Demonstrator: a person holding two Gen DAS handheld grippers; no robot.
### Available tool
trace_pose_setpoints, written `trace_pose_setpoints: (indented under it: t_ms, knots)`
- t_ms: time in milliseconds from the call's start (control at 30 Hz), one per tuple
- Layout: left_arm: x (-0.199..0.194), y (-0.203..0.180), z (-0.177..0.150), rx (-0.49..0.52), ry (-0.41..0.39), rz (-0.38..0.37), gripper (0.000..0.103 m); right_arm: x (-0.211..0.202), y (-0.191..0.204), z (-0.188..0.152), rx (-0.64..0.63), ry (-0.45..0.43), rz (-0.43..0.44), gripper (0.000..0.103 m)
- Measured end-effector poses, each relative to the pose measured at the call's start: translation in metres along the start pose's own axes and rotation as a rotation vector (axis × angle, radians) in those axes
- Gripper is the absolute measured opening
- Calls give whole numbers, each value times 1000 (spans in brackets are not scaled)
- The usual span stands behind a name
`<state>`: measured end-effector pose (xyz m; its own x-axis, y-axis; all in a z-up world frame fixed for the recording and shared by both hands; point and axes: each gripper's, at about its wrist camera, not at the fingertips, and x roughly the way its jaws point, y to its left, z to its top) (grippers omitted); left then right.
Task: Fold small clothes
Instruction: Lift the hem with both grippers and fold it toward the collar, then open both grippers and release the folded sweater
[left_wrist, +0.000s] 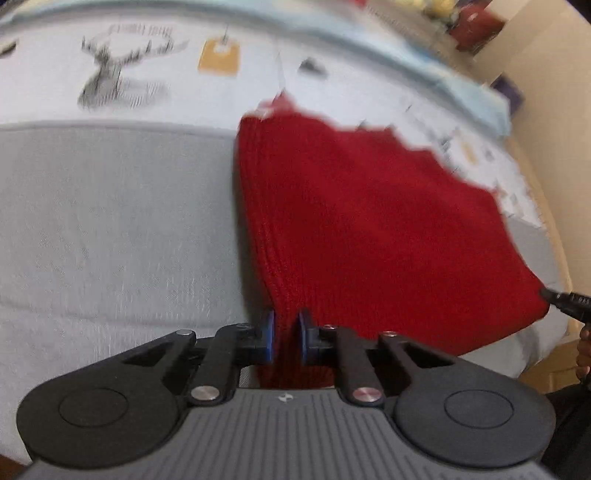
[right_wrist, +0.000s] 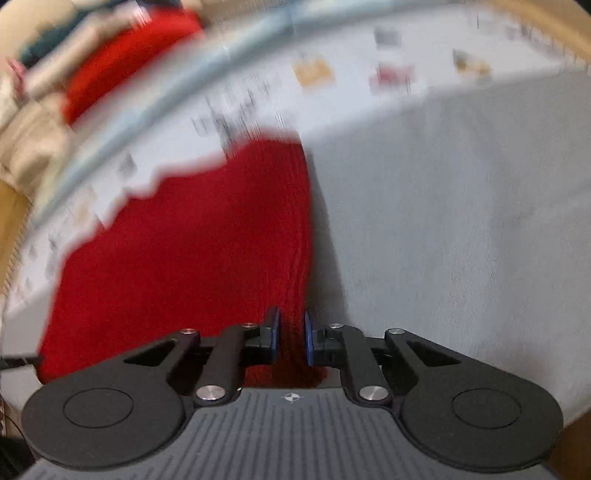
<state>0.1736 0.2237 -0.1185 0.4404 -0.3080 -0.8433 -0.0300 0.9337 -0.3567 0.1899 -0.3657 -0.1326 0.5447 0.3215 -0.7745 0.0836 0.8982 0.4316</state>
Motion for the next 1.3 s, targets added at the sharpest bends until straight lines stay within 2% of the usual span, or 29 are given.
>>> trace_pose_setpoints:
  t_ms: [67, 100, 133, 267, 300, 367, 433, 500, 567, 600, 667, 733, 767, 867, 933, 1000, 1067, 1133, 1300]
  knots:
    - [-17, -1, -2, -7, -83, -25, 13, -23, 0, 3, 23, -117, 51, 12]
    - [-23, 0, -5, -14, -107, -30, 13, -27, 0, 2, 29, -138, 51, 12]
    - [-23, 0, -7, -16, -104, -18, 13, -26, 1, 1, 27, -127, 26, 12]
    - [3, -8, -18, 65, 32, 132, 16, 12, 2, -11, -2, 68, -119, 13]
    - [4, -13, -18, 101, 25, 157, 19, 14, 0, -12, -7, 77, -140, 14]
    - [-7, -17, -18, 128, -44, 172, 19, 10, 5, -11, -31, 39, -163, 14]
    - [-22, -16, -17, 104, -119, 150, 19, -2, 13, -11, -65, -30, -196, 18]
    - [-32, -15, -18, 82, -153, 84, 19, -14, 15, -12, -84, -80, -179, 21]
    - [-30, -19, -21, 101, -130, 50, 19, -14, 14, -13, -81, -62, -129, 21]
    - [-23, -23, -22, 130, -96, 67, 19, -10, 12, -15, -85, -30, -114, 21]
    - [0, -28, -28, 183, 3, 150, 19, 3, 11, -18, -107, 42, -128, 23]
    - [20, -30, -33, 218, 73, 223, 20, 14, 10, -24, -144, 107, -194, 28]
    - [23, -30, -34, 226, 70, 227, 20, 18, 12, -25, -147, 112, -210, 28]
    - [13, -27, -29, 186, 9, 200, 20, 3, 17, -22, -153, 6, -191, 29]
    - [4, -28, -29, 167, -29, 173, 22, -2, 20, -21, -160, -21, -175, 31]
    - [5, -29, -29, 173, -25, 174, 24, 7, 17, -23, -168, 41, -211, 33]
    - [19, -29, -26, 187, 29, 214, 27, 19, 15, -26, -184, 106, -258, 34]
    - [25, -31, -29, 206, 60, 253, 28, 16, 20, -23, -204, 61, -259, 34]
    - [7, -29, -22, 172, -48, 203, 28, -7, 27, -19, -166, -73, -188, 40]
